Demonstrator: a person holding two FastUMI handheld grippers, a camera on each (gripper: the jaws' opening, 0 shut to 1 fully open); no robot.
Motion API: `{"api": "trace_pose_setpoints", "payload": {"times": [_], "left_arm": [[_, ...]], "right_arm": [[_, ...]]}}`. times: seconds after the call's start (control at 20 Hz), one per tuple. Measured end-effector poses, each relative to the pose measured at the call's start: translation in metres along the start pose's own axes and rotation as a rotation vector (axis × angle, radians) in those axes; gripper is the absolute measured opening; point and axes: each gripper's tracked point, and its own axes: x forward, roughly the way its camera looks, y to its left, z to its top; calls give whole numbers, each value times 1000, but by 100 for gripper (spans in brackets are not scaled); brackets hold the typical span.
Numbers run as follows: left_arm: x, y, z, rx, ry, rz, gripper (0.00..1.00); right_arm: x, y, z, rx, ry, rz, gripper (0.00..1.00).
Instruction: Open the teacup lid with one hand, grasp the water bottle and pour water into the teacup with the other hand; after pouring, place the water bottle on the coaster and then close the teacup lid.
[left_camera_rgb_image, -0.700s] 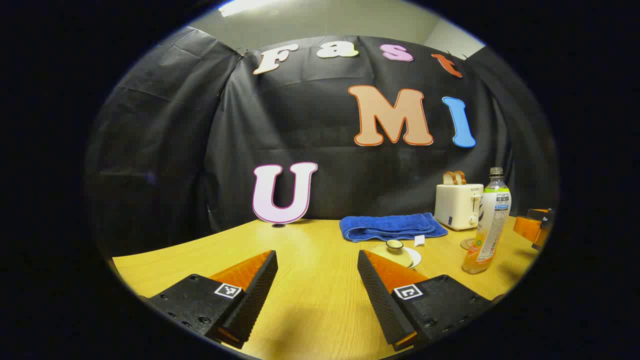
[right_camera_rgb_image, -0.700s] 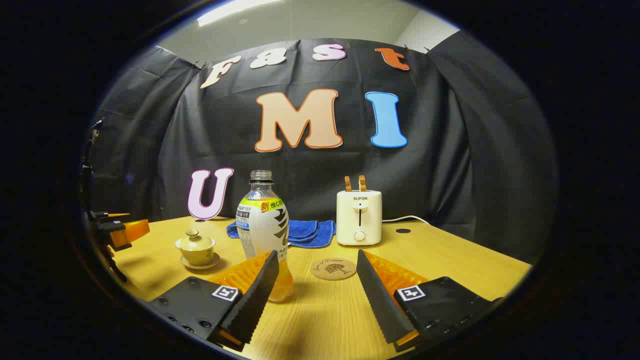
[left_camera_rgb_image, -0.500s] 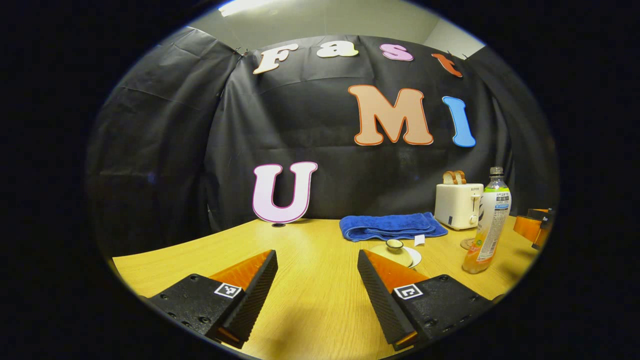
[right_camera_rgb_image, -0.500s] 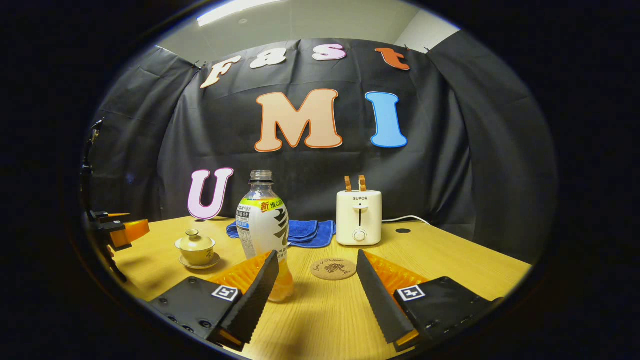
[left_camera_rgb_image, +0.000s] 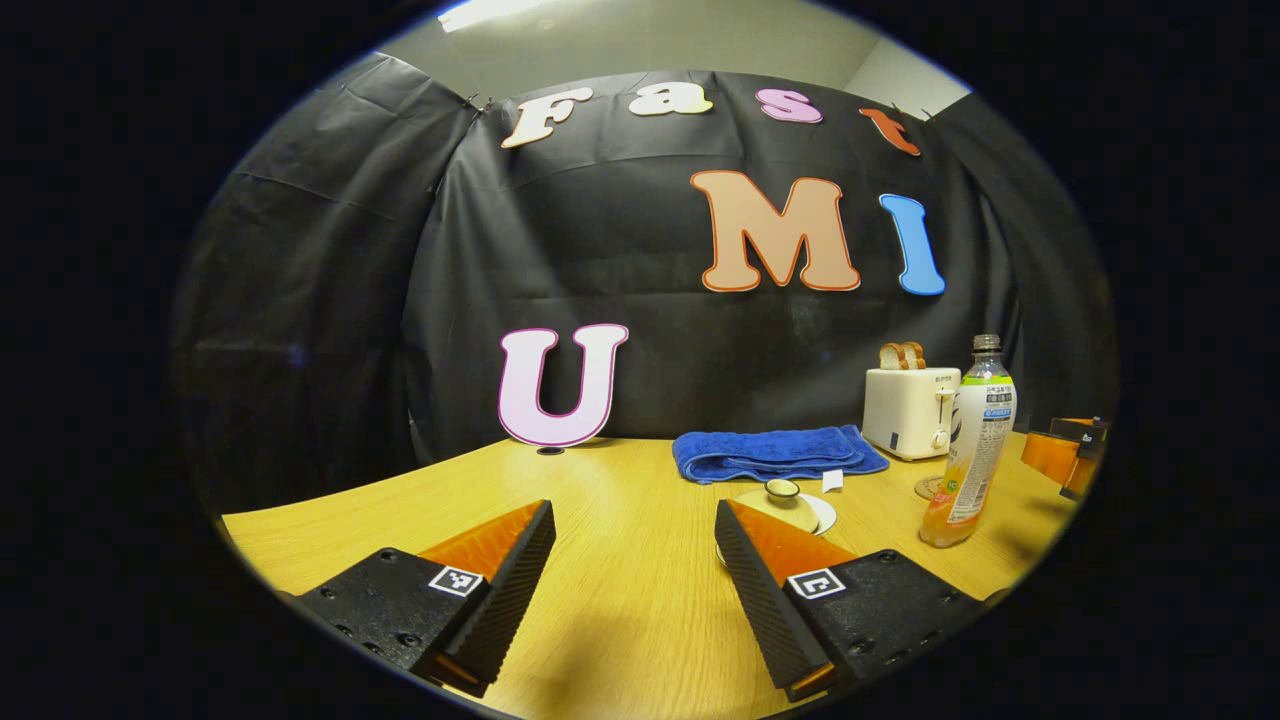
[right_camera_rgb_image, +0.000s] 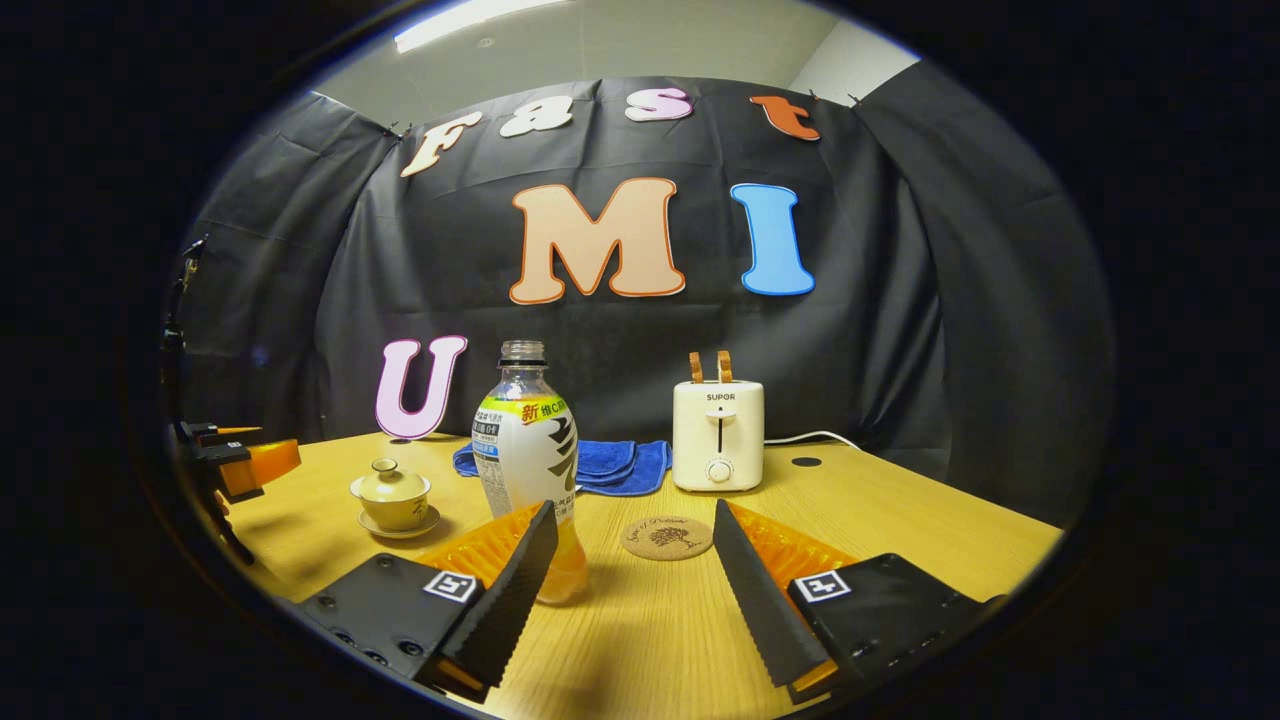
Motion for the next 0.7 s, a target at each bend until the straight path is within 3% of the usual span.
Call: {"api": "trace_pose_setpoints", "payload": {"times": [0.7], "left_arm": [[0, -1, 0, 0, -1, -6, 94]], "right_arm": [[-1, 0, 0, 0, 1, 1, 96]]}}
